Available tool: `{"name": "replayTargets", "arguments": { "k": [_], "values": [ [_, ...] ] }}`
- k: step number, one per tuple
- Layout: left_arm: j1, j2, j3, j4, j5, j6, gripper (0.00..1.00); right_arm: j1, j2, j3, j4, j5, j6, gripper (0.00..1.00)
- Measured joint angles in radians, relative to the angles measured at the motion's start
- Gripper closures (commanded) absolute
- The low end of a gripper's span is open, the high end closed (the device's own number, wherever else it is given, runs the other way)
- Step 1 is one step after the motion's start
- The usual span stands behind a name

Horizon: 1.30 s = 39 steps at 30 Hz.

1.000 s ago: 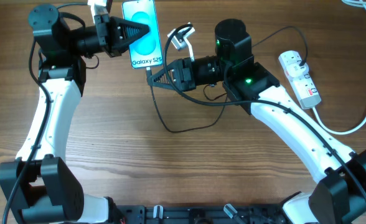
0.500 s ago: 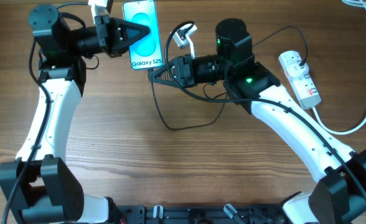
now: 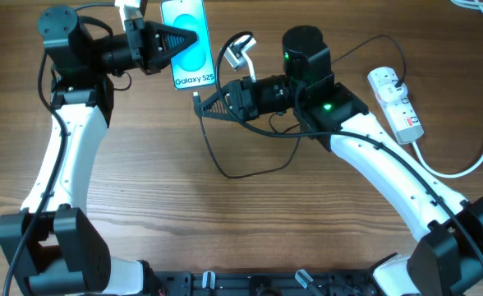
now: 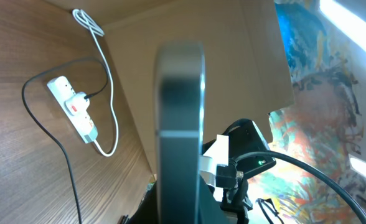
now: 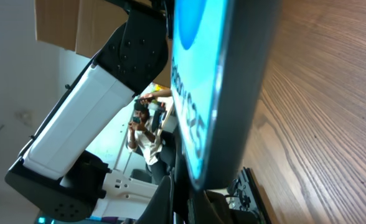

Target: Plug charger to phone and switch on socket

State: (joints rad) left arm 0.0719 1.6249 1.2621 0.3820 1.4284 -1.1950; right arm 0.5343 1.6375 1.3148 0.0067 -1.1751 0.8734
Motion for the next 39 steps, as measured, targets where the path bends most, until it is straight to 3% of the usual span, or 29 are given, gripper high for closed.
{"name": "replayTargets", "arguments": {
  "k": [39],
  "values": [
    [0.0, 0.0, 0.0, 0.0, 0.02, 0.001, 0.96, 0.002, 0.0, 0.0, 0.069, 0.035, 0.057, 0.96]
  ]
}}
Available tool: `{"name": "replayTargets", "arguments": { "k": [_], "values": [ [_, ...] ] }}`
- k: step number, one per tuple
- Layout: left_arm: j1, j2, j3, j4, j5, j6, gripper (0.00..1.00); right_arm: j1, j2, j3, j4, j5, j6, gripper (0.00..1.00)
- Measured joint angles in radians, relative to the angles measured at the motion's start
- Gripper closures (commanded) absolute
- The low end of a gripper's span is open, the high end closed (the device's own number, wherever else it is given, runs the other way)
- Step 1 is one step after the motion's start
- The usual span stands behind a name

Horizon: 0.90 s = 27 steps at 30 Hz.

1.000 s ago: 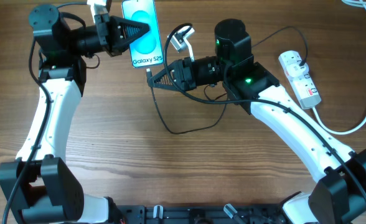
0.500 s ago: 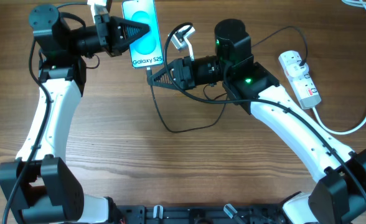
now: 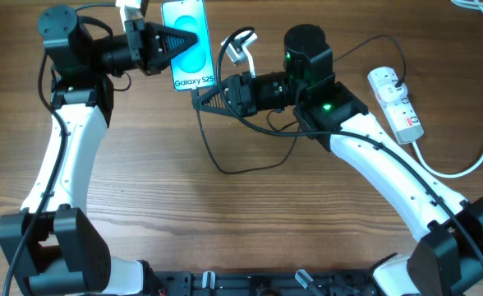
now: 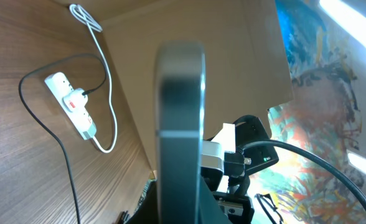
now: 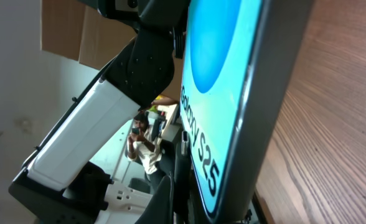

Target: Plug charger to phone and switch on socket

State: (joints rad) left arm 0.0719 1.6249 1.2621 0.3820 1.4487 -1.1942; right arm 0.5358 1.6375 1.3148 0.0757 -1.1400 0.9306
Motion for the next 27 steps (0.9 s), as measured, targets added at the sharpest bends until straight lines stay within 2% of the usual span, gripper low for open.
{"name": "replayTargets", "arguments": {
  "k": [27],
  "values": [
    [0.0, 0.0, 0.0, 0.0, -0.008, -0.016, 0.96, 0.0, 0.0, 0.0, -0.028, -0.008, -0.004, 0.96]
  ]
}}
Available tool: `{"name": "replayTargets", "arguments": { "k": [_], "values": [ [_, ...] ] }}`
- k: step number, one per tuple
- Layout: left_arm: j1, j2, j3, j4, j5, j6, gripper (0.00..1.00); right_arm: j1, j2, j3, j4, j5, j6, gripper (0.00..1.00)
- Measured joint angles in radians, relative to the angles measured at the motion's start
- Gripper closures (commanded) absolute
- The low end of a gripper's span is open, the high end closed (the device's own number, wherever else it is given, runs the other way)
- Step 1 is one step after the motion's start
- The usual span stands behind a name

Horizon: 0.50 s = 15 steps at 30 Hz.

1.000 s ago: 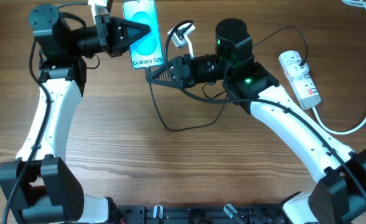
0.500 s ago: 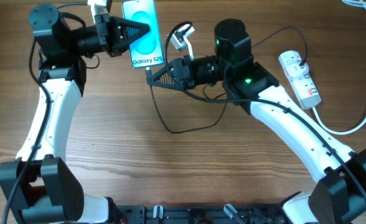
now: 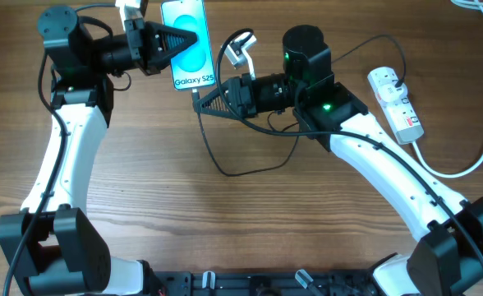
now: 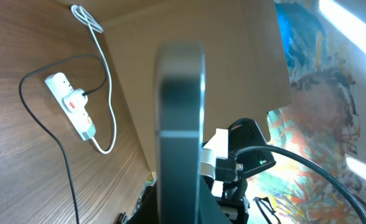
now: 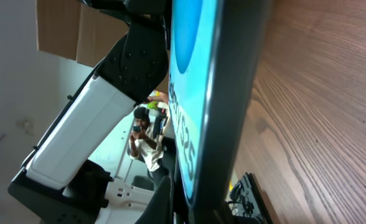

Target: Plug charger to phone and switch on socket

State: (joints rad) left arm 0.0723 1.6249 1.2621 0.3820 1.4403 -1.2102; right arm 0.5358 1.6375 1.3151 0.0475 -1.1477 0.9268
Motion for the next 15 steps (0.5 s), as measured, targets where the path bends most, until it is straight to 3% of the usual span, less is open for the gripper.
{"name": "replayTargets", "arguments": {
  "k": [15],
  "values": [
    [0.003, 0.0, 0.0, 0.0, 0.0, 0.0, 0.96, -0.003, 0.0, 0.0, 0.036, -0.001, 0.015, 0.96]
  ]
}}
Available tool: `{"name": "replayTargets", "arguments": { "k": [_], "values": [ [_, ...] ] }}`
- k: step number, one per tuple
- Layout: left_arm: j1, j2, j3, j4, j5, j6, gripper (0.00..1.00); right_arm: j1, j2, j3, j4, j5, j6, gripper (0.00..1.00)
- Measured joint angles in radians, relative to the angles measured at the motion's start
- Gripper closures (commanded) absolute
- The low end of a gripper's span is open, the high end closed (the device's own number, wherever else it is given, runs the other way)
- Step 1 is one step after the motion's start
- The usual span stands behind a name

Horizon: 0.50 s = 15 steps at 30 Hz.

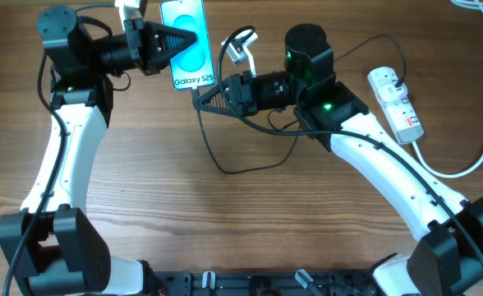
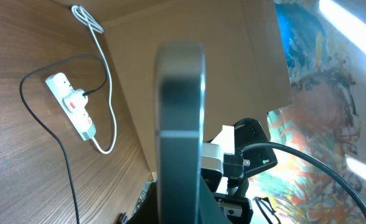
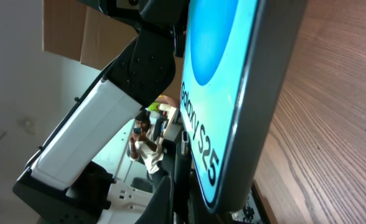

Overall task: Plug charger to phone and switch on socket
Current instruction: 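Keep the phone and inserted cable plug steady with both grippers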

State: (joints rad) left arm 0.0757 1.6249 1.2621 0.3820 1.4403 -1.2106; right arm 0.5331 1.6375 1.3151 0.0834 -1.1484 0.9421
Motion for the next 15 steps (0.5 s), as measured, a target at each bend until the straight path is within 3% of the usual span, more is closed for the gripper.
{"name": "replayTargets", "arguments": {
  "k": [15],
  "values": [
    [0.0, 0.0, 0.0, 0.0, -0.03, -0.041, 0.96, 0.0, 0.0, 0.0, -0.011, -0.003, 0.0, 0.96]
  ]
}}
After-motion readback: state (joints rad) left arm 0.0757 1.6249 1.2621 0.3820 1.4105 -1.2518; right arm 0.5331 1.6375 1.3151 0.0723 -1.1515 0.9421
